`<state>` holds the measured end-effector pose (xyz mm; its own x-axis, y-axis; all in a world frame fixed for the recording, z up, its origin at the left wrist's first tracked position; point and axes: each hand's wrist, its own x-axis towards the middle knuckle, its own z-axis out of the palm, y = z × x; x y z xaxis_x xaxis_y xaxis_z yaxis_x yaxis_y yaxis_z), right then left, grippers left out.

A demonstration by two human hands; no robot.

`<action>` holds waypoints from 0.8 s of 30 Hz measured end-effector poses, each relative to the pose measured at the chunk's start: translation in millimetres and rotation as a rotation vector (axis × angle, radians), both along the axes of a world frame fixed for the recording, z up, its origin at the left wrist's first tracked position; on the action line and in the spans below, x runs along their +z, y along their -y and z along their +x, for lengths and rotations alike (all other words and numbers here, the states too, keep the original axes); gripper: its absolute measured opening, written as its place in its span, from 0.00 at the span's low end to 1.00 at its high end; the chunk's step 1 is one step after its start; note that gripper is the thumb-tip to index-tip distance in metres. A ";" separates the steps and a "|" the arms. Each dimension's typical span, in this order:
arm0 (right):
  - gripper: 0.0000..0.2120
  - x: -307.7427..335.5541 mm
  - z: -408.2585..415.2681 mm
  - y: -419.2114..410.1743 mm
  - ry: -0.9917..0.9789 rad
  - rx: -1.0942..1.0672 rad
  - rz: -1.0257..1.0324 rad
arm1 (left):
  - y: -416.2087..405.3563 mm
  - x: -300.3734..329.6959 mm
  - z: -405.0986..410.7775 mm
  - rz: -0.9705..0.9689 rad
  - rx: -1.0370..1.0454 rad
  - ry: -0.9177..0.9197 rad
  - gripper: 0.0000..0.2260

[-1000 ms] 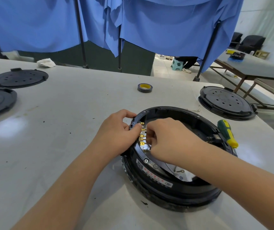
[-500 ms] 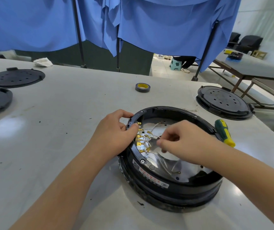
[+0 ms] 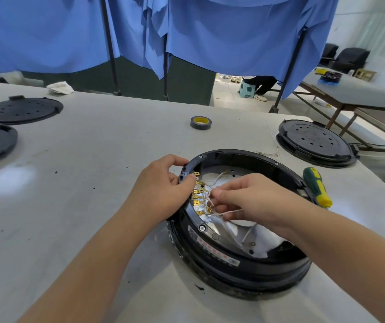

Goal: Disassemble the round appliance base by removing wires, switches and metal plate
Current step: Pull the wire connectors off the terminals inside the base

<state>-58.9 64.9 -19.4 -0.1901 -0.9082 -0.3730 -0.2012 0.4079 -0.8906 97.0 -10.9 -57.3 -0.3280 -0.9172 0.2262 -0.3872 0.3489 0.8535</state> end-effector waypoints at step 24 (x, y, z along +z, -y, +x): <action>0.06 4.9 -14.9 19.3 0.405 0.188 0.365 | 3.0 -4.4 0.8 -0.011 -0.014 -0.005 0.08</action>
